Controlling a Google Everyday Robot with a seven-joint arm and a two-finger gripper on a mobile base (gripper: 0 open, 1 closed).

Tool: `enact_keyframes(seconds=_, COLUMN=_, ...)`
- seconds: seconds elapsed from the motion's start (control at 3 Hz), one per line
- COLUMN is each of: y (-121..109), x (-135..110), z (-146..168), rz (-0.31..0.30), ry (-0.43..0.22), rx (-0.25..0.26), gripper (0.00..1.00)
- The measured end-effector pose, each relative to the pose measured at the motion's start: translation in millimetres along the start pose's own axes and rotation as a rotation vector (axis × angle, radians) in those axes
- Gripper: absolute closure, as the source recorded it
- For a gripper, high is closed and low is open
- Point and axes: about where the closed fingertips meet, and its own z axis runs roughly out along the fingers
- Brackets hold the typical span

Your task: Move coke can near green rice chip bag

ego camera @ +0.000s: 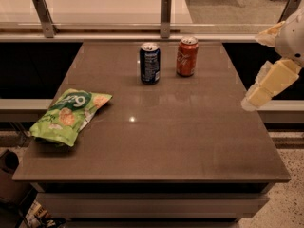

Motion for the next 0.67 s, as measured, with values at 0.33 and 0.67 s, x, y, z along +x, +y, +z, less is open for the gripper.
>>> enact_keyframes(seconds=0.33, y=-13.0, x=2.5, z=9.5, rz=0.051, ry=-0.072, rx=0.01, gripper=0.0)
enact_keyframes(seconds=0.67, y=-31.0, x=0.4, z=17.3, rz=0.095, ry=-0.156, rx=0.017, gripper=0.0)
